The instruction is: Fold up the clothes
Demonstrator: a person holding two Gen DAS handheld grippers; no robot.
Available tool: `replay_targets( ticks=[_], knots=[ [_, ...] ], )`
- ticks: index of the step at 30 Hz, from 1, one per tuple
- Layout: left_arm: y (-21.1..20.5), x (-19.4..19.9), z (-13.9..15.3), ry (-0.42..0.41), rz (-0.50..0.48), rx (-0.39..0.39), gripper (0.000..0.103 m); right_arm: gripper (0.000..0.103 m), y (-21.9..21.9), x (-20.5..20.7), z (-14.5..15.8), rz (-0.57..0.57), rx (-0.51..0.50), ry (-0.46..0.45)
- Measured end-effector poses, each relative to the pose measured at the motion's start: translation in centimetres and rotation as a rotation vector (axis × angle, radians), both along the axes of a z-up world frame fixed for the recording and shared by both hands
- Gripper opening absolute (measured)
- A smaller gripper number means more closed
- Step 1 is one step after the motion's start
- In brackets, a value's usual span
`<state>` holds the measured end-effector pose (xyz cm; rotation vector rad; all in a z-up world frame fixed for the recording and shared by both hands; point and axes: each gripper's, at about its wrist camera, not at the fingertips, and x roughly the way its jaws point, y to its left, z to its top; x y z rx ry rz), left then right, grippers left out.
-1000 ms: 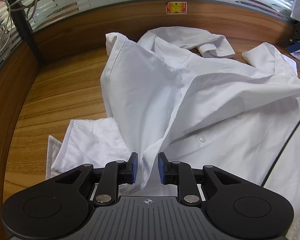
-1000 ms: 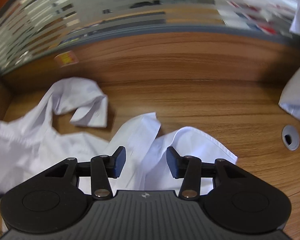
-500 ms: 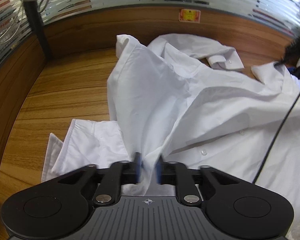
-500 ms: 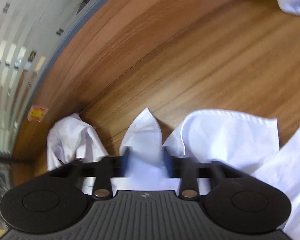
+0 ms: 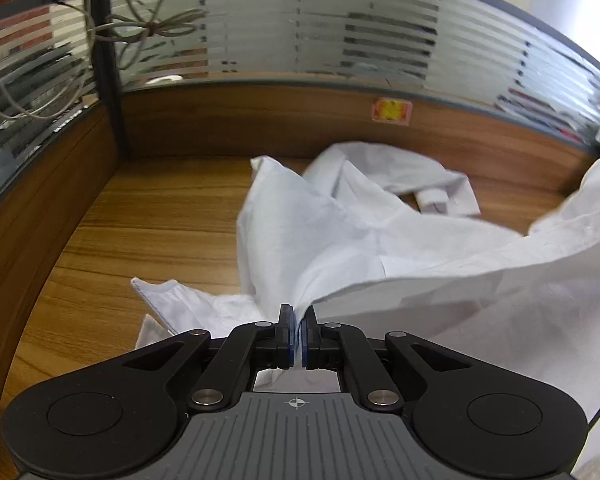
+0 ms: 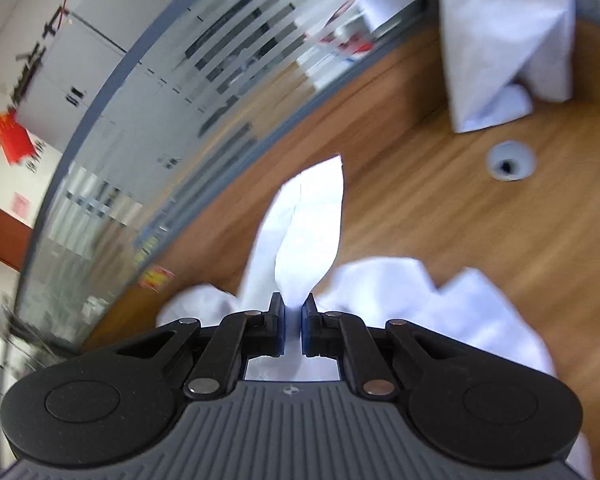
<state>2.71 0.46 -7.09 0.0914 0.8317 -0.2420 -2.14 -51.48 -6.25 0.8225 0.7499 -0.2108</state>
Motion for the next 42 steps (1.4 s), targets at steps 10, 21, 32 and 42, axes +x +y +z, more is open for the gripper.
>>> replay_targets(
  ticks=[10, 21, 32, 42],
  knots=[
    [-0.2, -0.9, -2.8, 0.124, -0.124, 0.102, 0.004, 0.009, 2.1, -12.5, -6.3, -0.178, -0.029, 0.221],
    [-0.2, -0.7, 0.4, 0.057, -0.19, 0.06, 0.035, 0.043, 5.1, -13.3, -6.5, -0.117, -0.215, 0.362],
    [-4.7, 2.9, 2.8, -0.001, -0.028, 0.003, 0.057, 0.05, -0.2, -7.1, -2.2, 0.097, -0.323, 0.264],
    [-10.3, 9.3, 0.8, 0.049, 0.045, 0.011, 0.062, 0.051, -4.1, 2.6, -7.1, 0.271, -0.188, 0.211]
  ],
)
